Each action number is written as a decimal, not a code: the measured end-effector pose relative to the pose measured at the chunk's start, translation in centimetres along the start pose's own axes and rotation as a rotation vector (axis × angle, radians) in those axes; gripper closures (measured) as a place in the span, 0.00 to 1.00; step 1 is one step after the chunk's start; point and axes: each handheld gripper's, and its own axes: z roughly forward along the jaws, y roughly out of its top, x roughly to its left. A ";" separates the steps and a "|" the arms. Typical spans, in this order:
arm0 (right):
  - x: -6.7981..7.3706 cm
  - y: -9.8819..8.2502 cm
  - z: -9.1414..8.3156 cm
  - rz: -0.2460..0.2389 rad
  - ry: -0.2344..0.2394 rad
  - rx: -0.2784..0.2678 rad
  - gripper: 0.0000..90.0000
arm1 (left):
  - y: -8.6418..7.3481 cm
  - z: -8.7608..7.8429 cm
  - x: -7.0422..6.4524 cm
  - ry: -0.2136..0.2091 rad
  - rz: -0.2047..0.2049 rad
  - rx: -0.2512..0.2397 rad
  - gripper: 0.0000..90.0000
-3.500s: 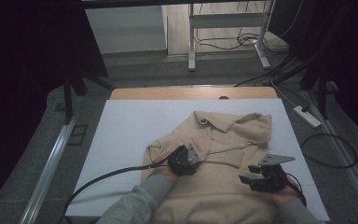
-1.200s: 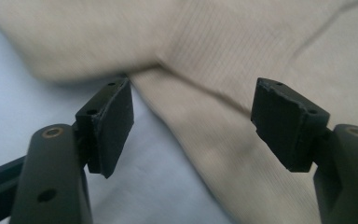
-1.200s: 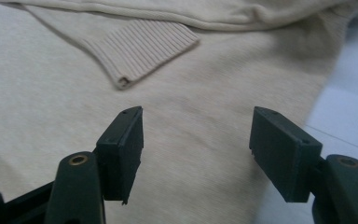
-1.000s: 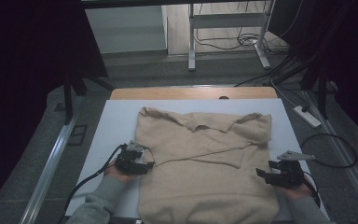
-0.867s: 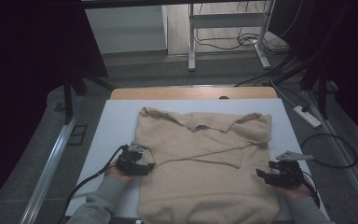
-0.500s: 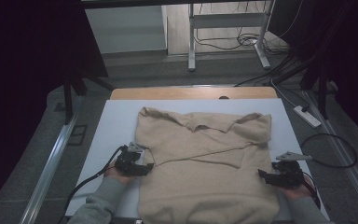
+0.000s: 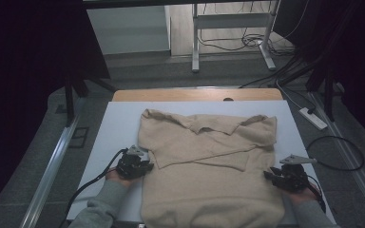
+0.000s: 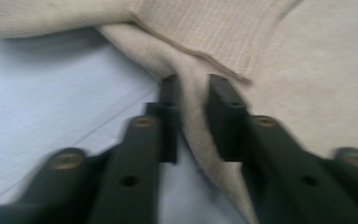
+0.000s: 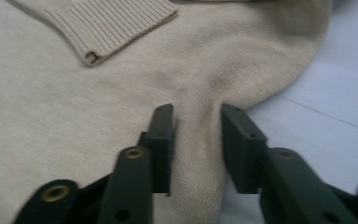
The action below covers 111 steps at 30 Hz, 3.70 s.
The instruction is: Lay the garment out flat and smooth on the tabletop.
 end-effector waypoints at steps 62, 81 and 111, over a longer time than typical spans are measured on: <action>5.1 0.2 -3.4 -0.166 0.116 -0.116 0.58 | -1.9 -2.9 -2.6 0.031 0.027 -0.181 0.40; 6.9 8.7 4.6 -0.241 0.133 -0.077 0.50 | -1.7 -2.7 -3.3 -0.005 0.064 -0.179 0.31; 1.3 16.7 10.6 -0.085 -0.014 -0.056 0.88 | -1.7 -2.5 -3.3 -0.020 0.077 -0.162 0.32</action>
